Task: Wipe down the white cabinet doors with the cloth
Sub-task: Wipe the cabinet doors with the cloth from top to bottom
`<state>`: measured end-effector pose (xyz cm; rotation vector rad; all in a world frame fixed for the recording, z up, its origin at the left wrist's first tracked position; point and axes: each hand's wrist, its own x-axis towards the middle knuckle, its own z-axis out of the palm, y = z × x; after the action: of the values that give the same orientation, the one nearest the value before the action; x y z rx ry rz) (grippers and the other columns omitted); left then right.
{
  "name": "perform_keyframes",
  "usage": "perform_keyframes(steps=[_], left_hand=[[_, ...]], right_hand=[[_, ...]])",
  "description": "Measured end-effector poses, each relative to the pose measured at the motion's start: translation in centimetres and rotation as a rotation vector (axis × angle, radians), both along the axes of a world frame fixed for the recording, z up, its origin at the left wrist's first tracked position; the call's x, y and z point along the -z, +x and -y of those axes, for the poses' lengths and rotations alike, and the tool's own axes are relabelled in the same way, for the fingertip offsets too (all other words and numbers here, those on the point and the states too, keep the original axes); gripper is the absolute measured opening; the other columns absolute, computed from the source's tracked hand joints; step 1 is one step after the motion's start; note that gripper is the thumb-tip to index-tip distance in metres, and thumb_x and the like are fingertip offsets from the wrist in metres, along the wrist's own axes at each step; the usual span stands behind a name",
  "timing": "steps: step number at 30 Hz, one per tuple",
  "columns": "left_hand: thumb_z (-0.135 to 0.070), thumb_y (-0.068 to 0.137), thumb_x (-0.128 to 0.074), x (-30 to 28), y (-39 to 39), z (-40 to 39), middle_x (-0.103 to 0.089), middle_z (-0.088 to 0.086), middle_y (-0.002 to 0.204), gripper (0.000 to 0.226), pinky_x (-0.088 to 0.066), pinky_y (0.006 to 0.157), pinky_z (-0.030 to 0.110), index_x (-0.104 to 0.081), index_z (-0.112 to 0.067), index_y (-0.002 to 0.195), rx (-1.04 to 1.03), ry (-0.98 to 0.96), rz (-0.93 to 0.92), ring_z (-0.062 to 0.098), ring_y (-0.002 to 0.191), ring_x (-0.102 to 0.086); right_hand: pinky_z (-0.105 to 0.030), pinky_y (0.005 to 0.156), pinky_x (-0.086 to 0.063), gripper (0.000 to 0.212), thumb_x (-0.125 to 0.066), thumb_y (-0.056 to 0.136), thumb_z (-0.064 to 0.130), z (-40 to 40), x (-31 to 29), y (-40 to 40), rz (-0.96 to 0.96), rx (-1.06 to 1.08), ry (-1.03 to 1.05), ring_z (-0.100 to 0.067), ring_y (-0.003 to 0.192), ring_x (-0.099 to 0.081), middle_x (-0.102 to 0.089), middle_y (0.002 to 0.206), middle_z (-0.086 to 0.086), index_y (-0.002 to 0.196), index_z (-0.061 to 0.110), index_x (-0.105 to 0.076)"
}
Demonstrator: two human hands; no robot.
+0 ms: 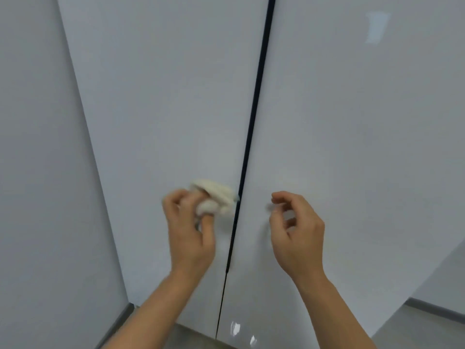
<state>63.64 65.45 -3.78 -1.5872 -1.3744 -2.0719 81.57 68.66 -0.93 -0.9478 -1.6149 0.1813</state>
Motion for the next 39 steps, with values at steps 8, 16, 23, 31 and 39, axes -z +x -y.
perform_keyframes(steps=[8, 16, 23, 31, 39], left_hand=[[-0.002, 0.087, -0.049, -19.7, -4.8, -7.6, -0.046, 0.005, 0.136, 0.052, -0.047, 0.077, 0.034, -0.054, -0.030, 0.130, -0.202, 0.097, -0.267, 0.027, 0.117, -0.047], [-0.016, 0.088, -0.060, -16.1, -3.0, -9.7, -0.045, 0.004, 0.143, 0.042, -0.030, 0.102, 0.037, -0.063, -0.028, 0.128, -0.205, 0.108, -0.374, 0.030, 0.127, -0.045], [-0.021, 0.086, -0.054, -4.5, -3.7, -9.9, -0.046, 0.001, 0.136, 0.041, -0.039, 0.098, 0.051, -0.058, -0.039, 0.122, -0.131, 0.013, -0.441, 0.032, 0.125, -0.046], [-0.013, 0.082, -0.062, -22.1, -3.1, -11.3, -0.055, 0.008, 0.129, 0.046, -0.029, 0.100, 0.031, -0.064, -0.031, 0.125, -0.155, 0.171, -0.306, 0.035, 0.114, -0.050], [-0.004, 0.076, -0.060, -12.8, -3.4, -10.6, -0.049, 0.004, 0.138, 0.055, -0.035, 0.102, 0.041, -0.062, -0.031, 0.125, -0.170, 0.106, -0.324, 0.032, 0.119, -0.048]], right_hand=[[-0.051, 0.130, -0.012, 0.073, -0.060, 0.094, 0.035, -2.7, -12.2, -2.8, 0.542, 0.568, 0.346, -0.030, 0.160, -0.016, -0.020, 0.173, -0.010, 0.161, 0.020, -0.034], [-0.053, 0.131, -0.003, 0.078, -0.053, 0.099, 0.042, -6.7, -13.1, -1.9, 0.601, 0.652, 0.391, -0.026, 0.162, -0.001, -0.008, 0.175, -0.007, 0.166, 0.020, -0.019], [-0.053, 0.131, -0.001, 0.079, -0.048, 0.096, 0.040, -7.7, -12.6, -2.4, 0.535, 0.651, 0.438, -0.026, 0.163, -0.002, -0.008, 0.175, -0.005, 0.166, 0.021, -0.018], [-0.053, 0.130, -0.002, 0.078, -0.046, 0.095, 0.042, -8.4, -12.5, -2.6, 0.508, 0.675, 0.492, -0.028, 0.162, -0.007, -0.013, 0.174, -0.007, 0.165, 0.021, -0.021], [-0.054, 0.130, 0.000, 0.078, -0.043, 0.094, 0.043, -8.3, -12.3, -2.4, 0.491, 0.649, 0.475, -0.027, 0.162, -0.004, -0.011, 0.175, -0.006, 0.165, 0.017, -0.024]])
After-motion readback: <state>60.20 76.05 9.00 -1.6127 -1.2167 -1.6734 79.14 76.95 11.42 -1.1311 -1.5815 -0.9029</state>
